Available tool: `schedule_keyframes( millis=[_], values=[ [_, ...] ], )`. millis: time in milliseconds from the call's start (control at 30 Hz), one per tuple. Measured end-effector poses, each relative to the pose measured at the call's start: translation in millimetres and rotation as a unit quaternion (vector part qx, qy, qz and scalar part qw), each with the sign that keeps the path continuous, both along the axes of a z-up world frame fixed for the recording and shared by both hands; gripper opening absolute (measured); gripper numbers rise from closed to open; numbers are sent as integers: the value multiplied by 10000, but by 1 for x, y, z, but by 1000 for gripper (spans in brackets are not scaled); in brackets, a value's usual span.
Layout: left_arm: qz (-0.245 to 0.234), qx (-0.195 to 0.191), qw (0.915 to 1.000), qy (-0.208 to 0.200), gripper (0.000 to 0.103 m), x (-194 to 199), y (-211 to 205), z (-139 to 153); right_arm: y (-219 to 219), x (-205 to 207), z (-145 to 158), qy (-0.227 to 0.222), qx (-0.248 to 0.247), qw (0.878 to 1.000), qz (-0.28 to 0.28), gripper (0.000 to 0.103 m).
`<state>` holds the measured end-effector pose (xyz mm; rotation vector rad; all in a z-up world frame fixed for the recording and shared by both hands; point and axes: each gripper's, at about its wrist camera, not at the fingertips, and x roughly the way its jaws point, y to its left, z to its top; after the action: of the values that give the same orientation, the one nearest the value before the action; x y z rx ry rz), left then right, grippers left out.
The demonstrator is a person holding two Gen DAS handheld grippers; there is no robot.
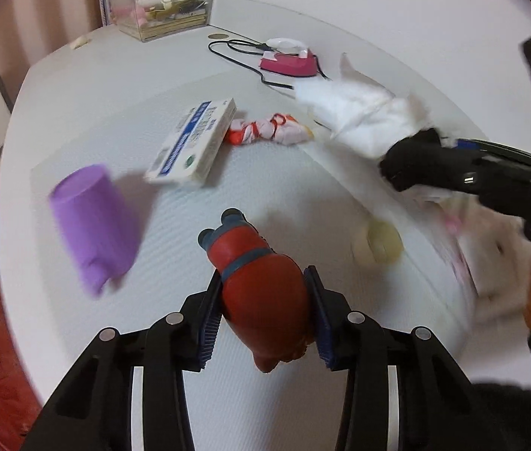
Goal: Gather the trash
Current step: 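Grasp the white tissue with the right tool while the left tool grasps the red figurine, then carry the tissue and red figurine with both tools over the orange bin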
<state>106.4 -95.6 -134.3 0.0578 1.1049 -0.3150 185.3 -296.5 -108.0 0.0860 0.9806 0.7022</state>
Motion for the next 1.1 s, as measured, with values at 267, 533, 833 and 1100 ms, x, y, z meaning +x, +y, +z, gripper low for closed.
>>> schedule_keyframes(
  millis=[267, 533, 833, 1100],
  values=[
    [-21, 303, 9995, -43, 44, -68, 52, 43, 42, -56, 22, -17, -182, 9944, 1042, 42],
    [343, 411, 9985, -130, 44, -105, 100, 61, 109, -99, 42, -106, -128, 9842, 1761, 42],
    [1117, 415, 9929, -62, 44, -147, 182, 62, 217, -139, 51, -105, -88, 9670, 2543, 42],
    [1632, 208, 9863, 138, 44, -167, 253, 40, 317, -168, 36, 46, -149, 9539, 2998, 42]
  ],
)
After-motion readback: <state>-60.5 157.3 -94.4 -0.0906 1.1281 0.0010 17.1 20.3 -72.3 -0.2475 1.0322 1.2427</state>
